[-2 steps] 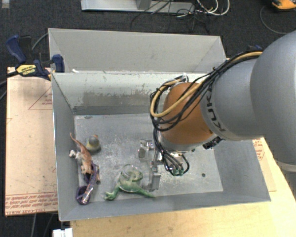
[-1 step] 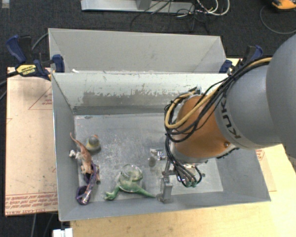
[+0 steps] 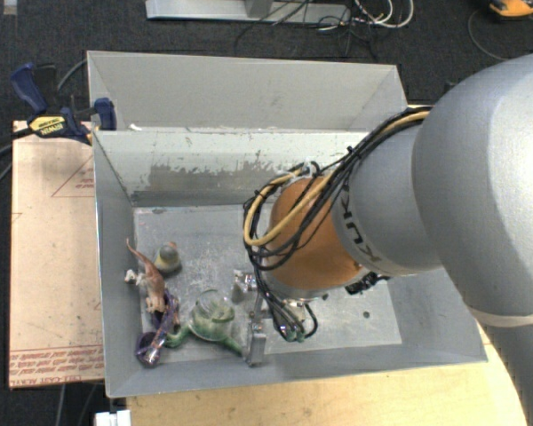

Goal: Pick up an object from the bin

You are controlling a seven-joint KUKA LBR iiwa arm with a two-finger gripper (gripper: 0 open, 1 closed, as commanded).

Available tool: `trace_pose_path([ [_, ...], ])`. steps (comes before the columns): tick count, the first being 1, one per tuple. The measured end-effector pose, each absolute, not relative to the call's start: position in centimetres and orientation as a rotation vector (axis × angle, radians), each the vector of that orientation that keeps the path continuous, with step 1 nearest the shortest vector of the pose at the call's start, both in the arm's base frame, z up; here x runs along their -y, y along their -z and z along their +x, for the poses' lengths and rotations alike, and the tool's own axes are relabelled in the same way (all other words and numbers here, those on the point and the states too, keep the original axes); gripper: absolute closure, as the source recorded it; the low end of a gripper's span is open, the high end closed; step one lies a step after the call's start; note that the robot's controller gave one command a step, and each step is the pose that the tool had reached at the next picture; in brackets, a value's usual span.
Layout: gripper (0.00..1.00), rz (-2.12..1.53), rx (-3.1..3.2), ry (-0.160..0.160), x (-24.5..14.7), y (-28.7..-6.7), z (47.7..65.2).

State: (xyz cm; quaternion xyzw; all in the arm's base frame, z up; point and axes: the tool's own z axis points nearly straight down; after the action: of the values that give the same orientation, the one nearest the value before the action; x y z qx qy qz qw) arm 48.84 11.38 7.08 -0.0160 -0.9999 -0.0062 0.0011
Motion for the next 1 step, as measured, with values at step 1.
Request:
trace_pose_path([
  [1,0.0,0.134,3.152,0.005,-12.11,-7.55,48.4],
])
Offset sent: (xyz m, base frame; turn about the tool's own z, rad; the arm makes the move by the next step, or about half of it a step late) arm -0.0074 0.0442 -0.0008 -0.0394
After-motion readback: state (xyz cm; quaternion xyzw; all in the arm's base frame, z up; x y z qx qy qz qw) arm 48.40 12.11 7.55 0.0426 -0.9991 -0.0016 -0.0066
